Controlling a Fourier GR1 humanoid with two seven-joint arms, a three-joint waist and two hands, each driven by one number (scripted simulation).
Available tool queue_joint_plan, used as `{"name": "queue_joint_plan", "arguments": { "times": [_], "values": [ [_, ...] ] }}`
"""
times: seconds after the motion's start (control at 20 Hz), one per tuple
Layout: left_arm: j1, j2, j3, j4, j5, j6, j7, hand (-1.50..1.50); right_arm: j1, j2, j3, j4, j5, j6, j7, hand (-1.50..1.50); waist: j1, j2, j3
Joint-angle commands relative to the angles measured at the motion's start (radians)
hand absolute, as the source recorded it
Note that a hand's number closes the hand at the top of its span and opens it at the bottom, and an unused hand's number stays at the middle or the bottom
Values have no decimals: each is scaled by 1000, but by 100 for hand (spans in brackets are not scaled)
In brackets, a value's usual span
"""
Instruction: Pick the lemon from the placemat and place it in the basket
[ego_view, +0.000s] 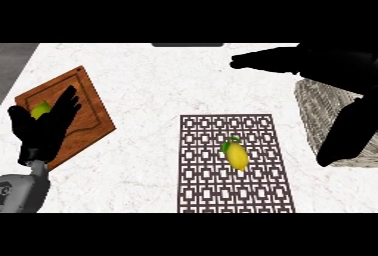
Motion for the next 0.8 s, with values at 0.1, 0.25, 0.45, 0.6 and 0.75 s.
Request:
{"name": "queue_joint_plan", "arguments": {
  "times": [0.1, 0.25, 0.45, 0.6, 0.75],
  "values": [
    [-9, -15, 29, 60, -23, -38, -58, 0, 126, 2, -67, -1, 134, 28, -218, -150, 8, 6, 0],
    [-16, -26, 30, 2, -12, -25, 0, 0, 268, 38, -13, -54, 308, -65, -350, -150, 11, 6, 1],
    [-36, -24, 33, -5, -37, -24, 52, 0, 380, 50, 16, -103, 396, -139, -450, -150, 5, 2, 1],
    [-50, -1, 73, 59, -18, -78, -10, 0, 430, 112, 102, -24, 527, -286, -559, -150, 8, 5, 1],
    [-89, -41, 39, 30, -51, -31, 56, 0, 364, 194, 145, 136, 584, -370, -598, -150, 15, 6, 1]
  ]
}}
